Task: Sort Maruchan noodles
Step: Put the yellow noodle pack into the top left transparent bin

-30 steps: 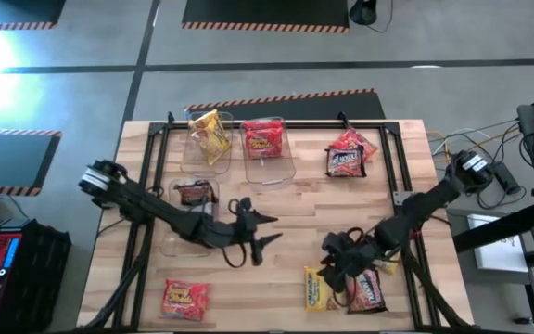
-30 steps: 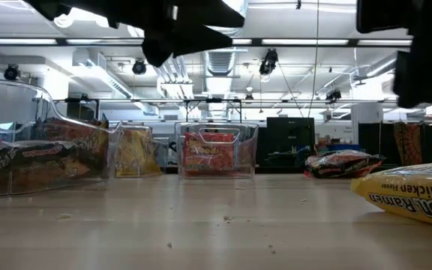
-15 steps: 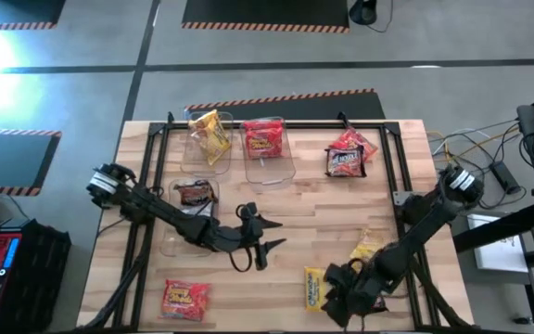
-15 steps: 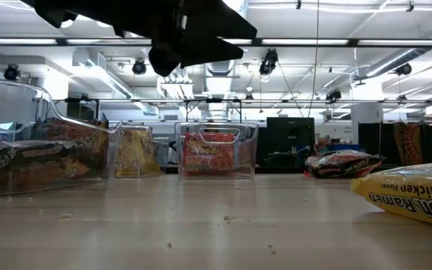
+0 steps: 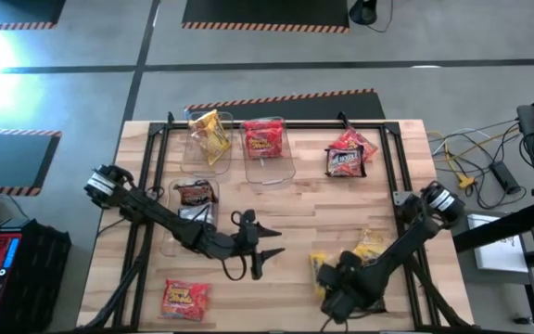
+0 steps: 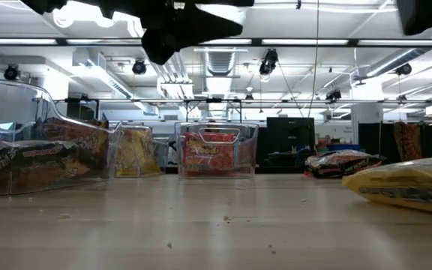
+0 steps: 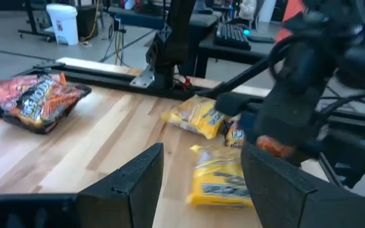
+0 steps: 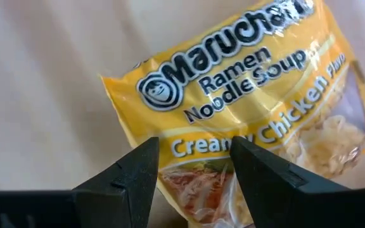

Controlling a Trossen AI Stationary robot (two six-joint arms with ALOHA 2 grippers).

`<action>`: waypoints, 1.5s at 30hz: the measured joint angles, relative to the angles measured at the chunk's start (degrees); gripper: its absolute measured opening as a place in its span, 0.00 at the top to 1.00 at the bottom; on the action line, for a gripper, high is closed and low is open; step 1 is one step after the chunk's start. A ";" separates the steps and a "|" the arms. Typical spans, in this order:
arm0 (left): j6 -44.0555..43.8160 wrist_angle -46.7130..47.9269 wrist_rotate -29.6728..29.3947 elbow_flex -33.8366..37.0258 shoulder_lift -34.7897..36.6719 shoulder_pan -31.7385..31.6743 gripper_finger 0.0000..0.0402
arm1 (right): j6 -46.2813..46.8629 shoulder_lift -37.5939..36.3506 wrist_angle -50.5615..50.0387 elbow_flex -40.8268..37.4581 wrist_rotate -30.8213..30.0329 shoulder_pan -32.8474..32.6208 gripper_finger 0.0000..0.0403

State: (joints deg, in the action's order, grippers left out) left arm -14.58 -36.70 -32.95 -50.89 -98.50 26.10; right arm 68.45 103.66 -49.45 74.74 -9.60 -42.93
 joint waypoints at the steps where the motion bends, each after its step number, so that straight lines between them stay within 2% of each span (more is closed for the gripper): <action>1: 0.40 -0.42 0.00 -0.01 0.02 0.05 0.52 | -1.39 0.04 -0.76 -0.02 -0.23 0.73 0.52; 11: 0.80 -0.45 -0.02 -0.01 0.17 0.12 0.52 | -19.33 0.09 -2.27 -0.26 -7.83 11.73 0.52; 17: 1.72 1.59 -0.30 -0.01 0.17 0.10 0.52 | -24.52 -3.15 -2.81 1.84 -8.24 14.57 0.52; 19: 2.05 2.64 -0.88 -0.01 0.04 -0.03 0.52 | -23.80 -5.52 -2.71 2.12 -8.03 14.40 0.52; 24: 2.16 2.93 -0.87 -0.01 -3.04 -1.48 0.52 | -12.54 -10.14 -2.77 -1.04 -8.52 12.29 0.52; 28: 2.13 2.17 -0.51 -1.88 -7.65 -3.79 0.52 | -5.75 -11.11 -2.67 -4.69 -8.40 10.78 0.52; 32: 4.71 1.80 3.97 -7.18 -12.94 -4.79 0.52 | -1.97 -11.55 -2.60 -8.70 -8.41 10.21 0.52; 35: 6.75 3.64 5.04 -11.51 -17.07 -4.80 0.52 | 0.13 -11.79 -2.69 -12.01 -8.02 10.20 0.52; 38: 7.04 10.22 5.03 -15.94 -19.66 -5.27 0.52 | 0.60 -12.19 -2.05 -14.93 -8.01 10.33 0.52; 41: 6.36 16.02 4.96 -19.57 -21.85 -5.90 0.52 | 0.33 -12.35 1.20 -17.43 -8.03 10.72 0.52; 45: 5.17 18.69 4.99 -22.01 -23.89 -6.83 0.52 | -1.49 -12.40 6.79 -19.48 -8.06 10.99 0.52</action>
State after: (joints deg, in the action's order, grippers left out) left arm -9.42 -18.01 -27.96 -72.90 -122.39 19.27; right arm 66.96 91.26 -42.66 55.26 -17.66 -31.94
